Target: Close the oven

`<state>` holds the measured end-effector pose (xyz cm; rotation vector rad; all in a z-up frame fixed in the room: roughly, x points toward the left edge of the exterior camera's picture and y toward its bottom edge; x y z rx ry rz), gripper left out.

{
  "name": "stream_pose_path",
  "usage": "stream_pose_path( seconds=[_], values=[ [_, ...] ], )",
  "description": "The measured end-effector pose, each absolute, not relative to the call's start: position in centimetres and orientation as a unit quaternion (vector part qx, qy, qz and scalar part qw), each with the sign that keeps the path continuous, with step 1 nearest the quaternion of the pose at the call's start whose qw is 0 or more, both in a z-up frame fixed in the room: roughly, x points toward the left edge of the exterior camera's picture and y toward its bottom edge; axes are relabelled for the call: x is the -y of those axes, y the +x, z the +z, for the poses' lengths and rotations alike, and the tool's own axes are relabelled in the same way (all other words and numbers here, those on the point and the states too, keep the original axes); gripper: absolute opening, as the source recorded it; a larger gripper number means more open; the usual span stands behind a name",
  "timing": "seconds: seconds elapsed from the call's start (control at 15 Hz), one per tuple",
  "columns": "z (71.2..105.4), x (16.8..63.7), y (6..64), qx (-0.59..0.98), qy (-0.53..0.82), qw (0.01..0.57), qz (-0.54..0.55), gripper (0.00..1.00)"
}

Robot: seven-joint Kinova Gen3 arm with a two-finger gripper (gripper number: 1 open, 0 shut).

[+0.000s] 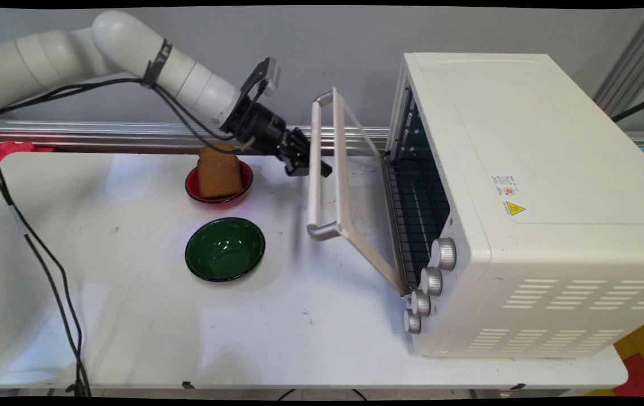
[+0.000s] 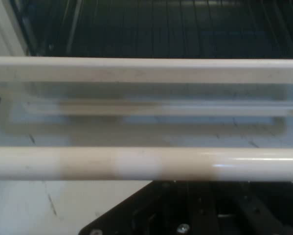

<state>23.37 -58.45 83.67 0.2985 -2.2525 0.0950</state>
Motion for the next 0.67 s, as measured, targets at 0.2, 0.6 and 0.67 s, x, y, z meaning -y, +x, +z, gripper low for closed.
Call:
stream_pose_path(
  seconds=[0.2, 0.6, 0.67],
  values=[
    [84.6, 59.2, 21.8, 0.896, 0.116, 0.427, 0.043, 0.0],
    [86.3, 60.5, 18.6, 0.89, 0.112, 0.439, 0.054, 0.0],
    [86.4, 60.6, 18.3, 0.89, 0.111, 0.44, 0.054, 0.0]
  ],
)
